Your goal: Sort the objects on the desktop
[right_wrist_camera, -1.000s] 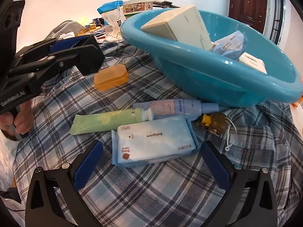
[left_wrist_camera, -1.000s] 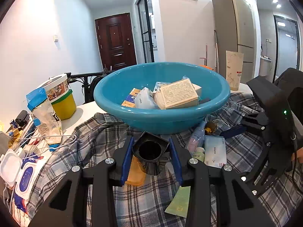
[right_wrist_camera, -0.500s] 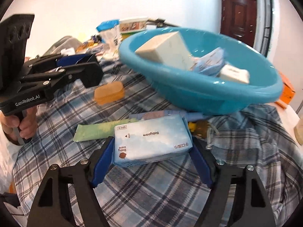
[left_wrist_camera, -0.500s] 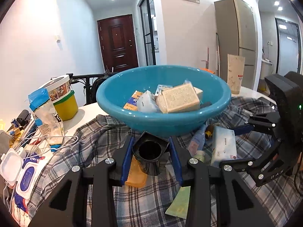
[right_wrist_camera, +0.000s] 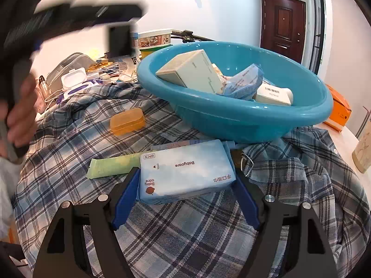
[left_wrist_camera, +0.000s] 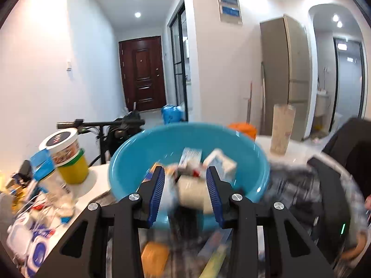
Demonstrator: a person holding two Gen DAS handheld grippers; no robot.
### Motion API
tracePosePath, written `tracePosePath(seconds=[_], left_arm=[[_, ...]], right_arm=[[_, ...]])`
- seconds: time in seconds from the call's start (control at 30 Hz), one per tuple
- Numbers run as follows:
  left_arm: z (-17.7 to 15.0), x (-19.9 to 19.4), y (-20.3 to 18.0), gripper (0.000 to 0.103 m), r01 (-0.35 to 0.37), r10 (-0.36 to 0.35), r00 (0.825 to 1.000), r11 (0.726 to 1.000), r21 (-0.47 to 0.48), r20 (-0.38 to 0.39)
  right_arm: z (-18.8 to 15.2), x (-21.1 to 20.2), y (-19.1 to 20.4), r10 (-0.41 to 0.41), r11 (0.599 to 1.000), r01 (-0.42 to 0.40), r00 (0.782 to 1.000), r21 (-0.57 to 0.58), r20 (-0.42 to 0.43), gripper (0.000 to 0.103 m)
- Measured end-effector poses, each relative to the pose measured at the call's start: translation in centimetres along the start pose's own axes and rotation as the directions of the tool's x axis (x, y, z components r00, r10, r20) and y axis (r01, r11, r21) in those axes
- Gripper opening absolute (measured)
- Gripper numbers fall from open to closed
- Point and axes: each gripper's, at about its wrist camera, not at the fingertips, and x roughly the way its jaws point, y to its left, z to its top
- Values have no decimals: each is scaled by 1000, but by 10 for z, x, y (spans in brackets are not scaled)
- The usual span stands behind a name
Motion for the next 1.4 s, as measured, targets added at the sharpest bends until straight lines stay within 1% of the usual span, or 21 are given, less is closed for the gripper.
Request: tracePosePath(seconds=[0.17, 0.27, 0.37, 0.4, 0.47, 0.6, 0.63, 0.67, 0.7, 0.73, 0.8, 0.83, 0.87, 0.9, 0.93, 1.0, 1.13, 1.23, 1.3, 1.37, 1.4], left_arm=[[31, 25, 2, 40, -60, 60, 998, 998, 1, 6], [31, 35, 7, 40, -71, 71, 997, 997, -12, -6], [14, 36, 11, 40, -20, 18, 999, 999, -41, -51], [5, 36, 9, 40, -11, 10, 997, 1000, -22, -76], [-17, 25, 2, 40, -20, 24, 995, 999, 45, -100], [-55, 7, -4, 40, 42, -30, 988, 996, 79, -154], [-64, 5, -4, 42, 63, -48, 985, 994, 87, -165], [-73, 5, -4, 57, 72, -54, 981, 993, 90, -185], [-82, 6, -3, 66, 65, -44, 977, 993, 94, -211], [-91, 8, -2, 72, 65, -41, 972, 993, 98, -233], [-106, 12, 2, 68, 94, -68, 958, 992, 79, -280], [-112, 17, 5, 52, 112, -88, 949, 992, 62, -304], [-116, 21, 7, 29, 118, -94, 941, 992, 55, -325], [-121, 27, 8, 22, 105, -80, 934, 993, 55, -349], [-122, 27, 7, 21, 88, -59, 940, 994, 72, -337], [-121, 28, 11, 21, 105, -84, 935, 994, 43, -345], [-123, 26, 11, 21, 40, -15, 942, 997, 67, -336], [-122, 28, 14, 21, 34, -11, 942, 997, 65, -335], [-122, 29, 11, 24, 12, 19, 941, 996, 90, -337], [-126, 35, 13, 50, 4, 29, 929, 996, 89, -369], [-127, 36, 14, 52, 3, 29, 927, 996, 86, -374]], right_arm=[[-1, -2, -2, 3, 1000, -3, 1000, 14, 9, 77], [-1, 0, -2, 7, 1000, -7, 1000, 15, 11, 77], [-1, 1, -2, 14, 1000, -14, 1000, 19, 11, 77], [-1, 0, -2, 14, 1000, -14, 1000, 21, 13, 77], [-1, 0, -4, 22, 999, -22, 1000, 27, 15, 77], [0, 0, -7, 20, 999, -20, 1000, 42, 12, 77], [0, -1, -8, 18, 999, -18, 1000, 45, 14, 77], [-1, -1, -8, 16, 999, -17, 1000, 46, 16, 77], [-2, -1, -8, 16, 999, -17, 1000, 47, 16, 77], [-1, -1, -8, 15, 999, -16, 1000, 47, 15, 77], [-1, -1, -9, 14, 999, -14, 1000, 46, 14, 77], [-1, -2, -9, 13, 999, -13, 1000, 45, 14, 77], [-1, -1, -9, 13, 999, -13, 1000, 45, 13, 77], [-1, -1, -9, 13, 999, -14, 1000, 44, 12, 77], [-1, -1, -9, 13, 999, -13, 1000, 43, 11, 77], [0, -2, -8, 9, 999, -9, 1000, 40, 12, 77], [-2, -1, -7, 8, 999, -8, 1000, 35, 10, 77], [-2, 0, -6, 7, 999, -7, 1000, 33, 8, 77], [-2, 0, -5, 7, 999, -7, 1000, 32, 9, 77], [-3, -1, -5, 6, 1000, -7, 1000, 30, 9, 77], [-3, -1, -5, 7, 1000, -7, 1000, 31, 9, 77]])
